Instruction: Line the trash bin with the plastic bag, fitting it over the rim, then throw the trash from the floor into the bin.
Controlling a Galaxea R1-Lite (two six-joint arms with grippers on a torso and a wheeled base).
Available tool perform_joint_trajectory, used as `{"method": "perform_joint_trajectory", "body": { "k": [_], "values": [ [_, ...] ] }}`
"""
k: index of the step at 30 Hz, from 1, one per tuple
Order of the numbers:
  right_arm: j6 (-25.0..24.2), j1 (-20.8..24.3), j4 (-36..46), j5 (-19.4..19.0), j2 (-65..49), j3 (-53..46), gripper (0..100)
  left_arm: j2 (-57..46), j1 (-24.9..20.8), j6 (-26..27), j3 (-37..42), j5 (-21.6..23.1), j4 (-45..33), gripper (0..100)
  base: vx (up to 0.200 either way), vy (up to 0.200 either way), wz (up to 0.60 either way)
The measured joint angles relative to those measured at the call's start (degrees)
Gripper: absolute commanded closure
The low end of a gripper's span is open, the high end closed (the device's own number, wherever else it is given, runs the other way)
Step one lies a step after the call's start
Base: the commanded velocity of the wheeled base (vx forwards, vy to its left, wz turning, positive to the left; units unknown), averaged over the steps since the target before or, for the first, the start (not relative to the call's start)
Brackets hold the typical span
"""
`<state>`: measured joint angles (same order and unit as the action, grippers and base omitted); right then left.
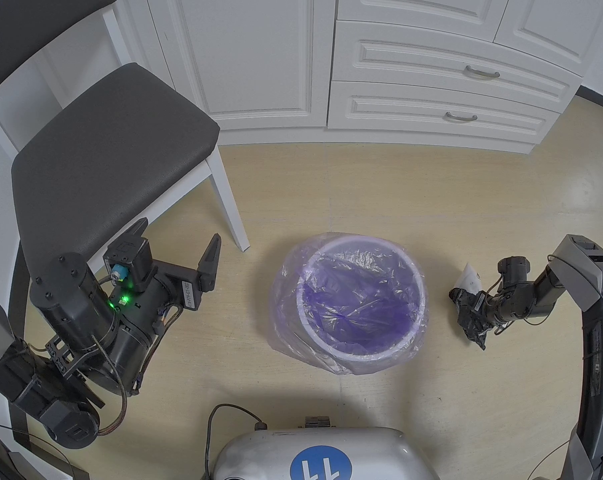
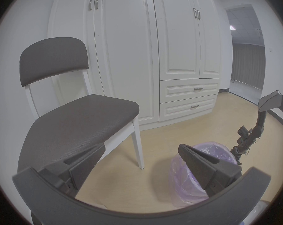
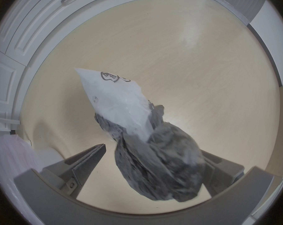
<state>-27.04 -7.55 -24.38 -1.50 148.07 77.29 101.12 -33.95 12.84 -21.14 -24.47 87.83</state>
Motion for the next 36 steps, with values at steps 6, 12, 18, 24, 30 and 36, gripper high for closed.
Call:
{"method": "perform_joint_trajectory", "body": {
  "k": [6,12,18,24,30,36],
  "values": [
    [-0.2,0.3,4.0,0.2,2.0,7.0,0,0.7,0.2,0.0,-0.3,0.0,0.0,0,0.000,0.000,0.00],
    [-0.1,1.8,6.7,1.4,5.6,13.5,0,0.8,0.6,0.0,-0.4,0.0,0.0,0,0.000,0.000,0.00],
    [0.1,2.0,7.9,1.5,7.7,16.5,0,1.0,0.7,0.1,-0.7,0.0,0.0,0,0.000,0.000,0.00],
    [0.0,2.0,11.8,1.5,9.3,20.2,0,1.3,0.8,0.0,-1.0,0.0,0.0,0,0.000,0.000,0.00],
    [-0.2,2.0,11.6,1.5,10.0,21.0,0,1.4,1.0,0.0,-1.1,0.0,0.0,0,0.000,0.000,0.00],
    [-0.3,2.0,11.7,1.5,10.3,21.1,100,1.2,1.1,0.0,-1.0,0.0,0.0,0,0.000,0.000,0.00]
  ]
}}
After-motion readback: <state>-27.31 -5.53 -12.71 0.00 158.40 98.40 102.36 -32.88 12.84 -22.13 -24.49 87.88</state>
